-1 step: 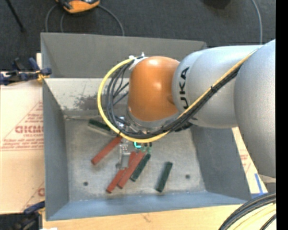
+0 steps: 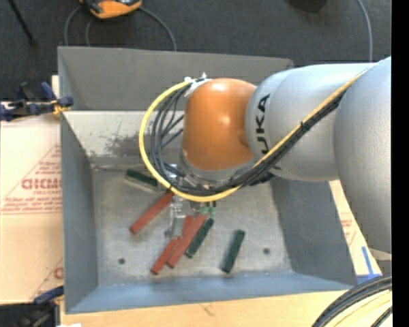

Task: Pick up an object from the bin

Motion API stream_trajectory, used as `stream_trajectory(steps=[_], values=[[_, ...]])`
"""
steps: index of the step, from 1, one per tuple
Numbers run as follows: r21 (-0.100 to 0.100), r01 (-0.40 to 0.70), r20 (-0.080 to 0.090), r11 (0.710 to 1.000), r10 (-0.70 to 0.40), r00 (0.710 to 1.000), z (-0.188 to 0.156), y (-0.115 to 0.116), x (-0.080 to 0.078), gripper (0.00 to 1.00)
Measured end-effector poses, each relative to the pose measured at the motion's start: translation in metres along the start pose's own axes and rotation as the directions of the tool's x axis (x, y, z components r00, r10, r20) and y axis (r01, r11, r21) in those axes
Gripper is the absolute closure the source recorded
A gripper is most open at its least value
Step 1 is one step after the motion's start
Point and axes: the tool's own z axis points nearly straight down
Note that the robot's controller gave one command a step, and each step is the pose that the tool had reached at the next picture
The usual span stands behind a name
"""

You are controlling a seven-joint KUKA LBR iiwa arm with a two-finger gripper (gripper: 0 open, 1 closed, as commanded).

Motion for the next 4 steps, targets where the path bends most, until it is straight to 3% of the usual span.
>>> stream_trajectory(steps=[1, 2, 3, 4], values=[[0.0, 0.203, 0.01, 0.979, -0.203, 0.979, 0.039, -0.021, 0.005, 0.0], [0.002, 0.544, 0.0, 0.839, -0.544, 0.839, 0.09, -0.051, -0.006, 0.0], [0.004, 0.568, 0.002, 0.823, -0.568, 0.823, 0.092, -0.003, -0.035, 0.0], [0.0, 0.54, 0.001, 0.841, -0.54, 0.841, 0.089, -0.053, -0.007, 0.0]])
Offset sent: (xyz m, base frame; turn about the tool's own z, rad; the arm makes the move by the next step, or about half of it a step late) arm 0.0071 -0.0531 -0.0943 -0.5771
